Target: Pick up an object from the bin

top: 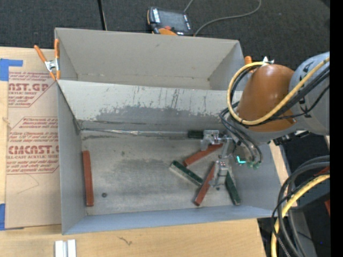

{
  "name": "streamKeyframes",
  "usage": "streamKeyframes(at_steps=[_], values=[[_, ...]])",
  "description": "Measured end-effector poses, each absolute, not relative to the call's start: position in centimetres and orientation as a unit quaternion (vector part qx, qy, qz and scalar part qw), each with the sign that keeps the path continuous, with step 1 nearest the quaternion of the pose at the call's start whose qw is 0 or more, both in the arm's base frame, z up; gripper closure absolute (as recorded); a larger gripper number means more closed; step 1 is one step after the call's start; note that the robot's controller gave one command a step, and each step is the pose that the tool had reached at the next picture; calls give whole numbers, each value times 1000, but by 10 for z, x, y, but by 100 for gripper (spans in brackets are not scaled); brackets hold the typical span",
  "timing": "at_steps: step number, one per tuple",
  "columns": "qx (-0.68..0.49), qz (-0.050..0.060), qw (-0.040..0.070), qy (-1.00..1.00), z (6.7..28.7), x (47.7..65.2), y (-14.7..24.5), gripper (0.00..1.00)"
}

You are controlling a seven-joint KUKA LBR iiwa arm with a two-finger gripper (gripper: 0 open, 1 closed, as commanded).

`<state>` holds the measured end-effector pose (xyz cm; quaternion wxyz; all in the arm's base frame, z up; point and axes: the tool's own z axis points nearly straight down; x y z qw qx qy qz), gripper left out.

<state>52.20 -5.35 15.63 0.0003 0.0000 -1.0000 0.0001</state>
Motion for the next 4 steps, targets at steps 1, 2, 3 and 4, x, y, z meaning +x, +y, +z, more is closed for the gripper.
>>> streamKeyframes(at_steps=[1, 2, 3, 4], values=[[79, 0, -2, -997, 69, 529, -94, 0], [157, 0, 0, -988, 70, 521, -117, 0], [257, 0, -3, -966, 71, 556, -76, 0], [256, 0, -1, -967, 70, 555, -77, 100]])
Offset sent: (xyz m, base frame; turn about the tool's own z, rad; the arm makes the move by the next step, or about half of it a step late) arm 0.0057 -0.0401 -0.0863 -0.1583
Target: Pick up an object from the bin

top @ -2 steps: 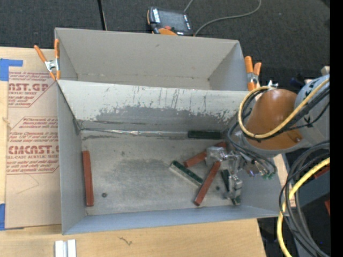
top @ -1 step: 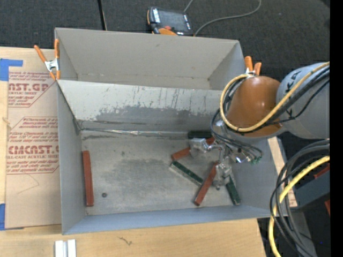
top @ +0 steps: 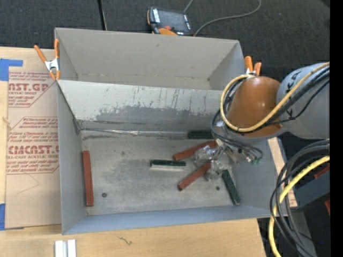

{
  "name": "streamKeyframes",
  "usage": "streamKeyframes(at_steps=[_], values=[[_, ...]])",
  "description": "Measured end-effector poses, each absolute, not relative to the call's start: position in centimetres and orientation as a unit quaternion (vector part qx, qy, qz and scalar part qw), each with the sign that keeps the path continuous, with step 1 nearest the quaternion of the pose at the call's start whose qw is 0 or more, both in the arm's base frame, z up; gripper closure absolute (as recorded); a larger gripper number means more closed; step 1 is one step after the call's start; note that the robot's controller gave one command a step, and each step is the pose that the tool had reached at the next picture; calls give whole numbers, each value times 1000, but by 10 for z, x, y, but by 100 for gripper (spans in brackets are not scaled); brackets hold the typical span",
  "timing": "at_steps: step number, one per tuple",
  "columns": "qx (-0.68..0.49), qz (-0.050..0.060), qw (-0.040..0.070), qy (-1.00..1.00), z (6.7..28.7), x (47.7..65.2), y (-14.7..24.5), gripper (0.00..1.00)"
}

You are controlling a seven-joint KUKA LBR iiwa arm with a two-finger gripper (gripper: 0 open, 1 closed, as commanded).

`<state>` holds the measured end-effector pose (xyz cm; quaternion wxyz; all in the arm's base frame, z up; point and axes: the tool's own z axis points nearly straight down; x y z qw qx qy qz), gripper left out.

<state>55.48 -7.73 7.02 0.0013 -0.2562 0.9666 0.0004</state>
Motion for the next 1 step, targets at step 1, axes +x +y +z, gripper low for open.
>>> streamKeyframes(at_steps=[1], values=[[-436, -1, 4, 900, 210, 567, -31, 100]])
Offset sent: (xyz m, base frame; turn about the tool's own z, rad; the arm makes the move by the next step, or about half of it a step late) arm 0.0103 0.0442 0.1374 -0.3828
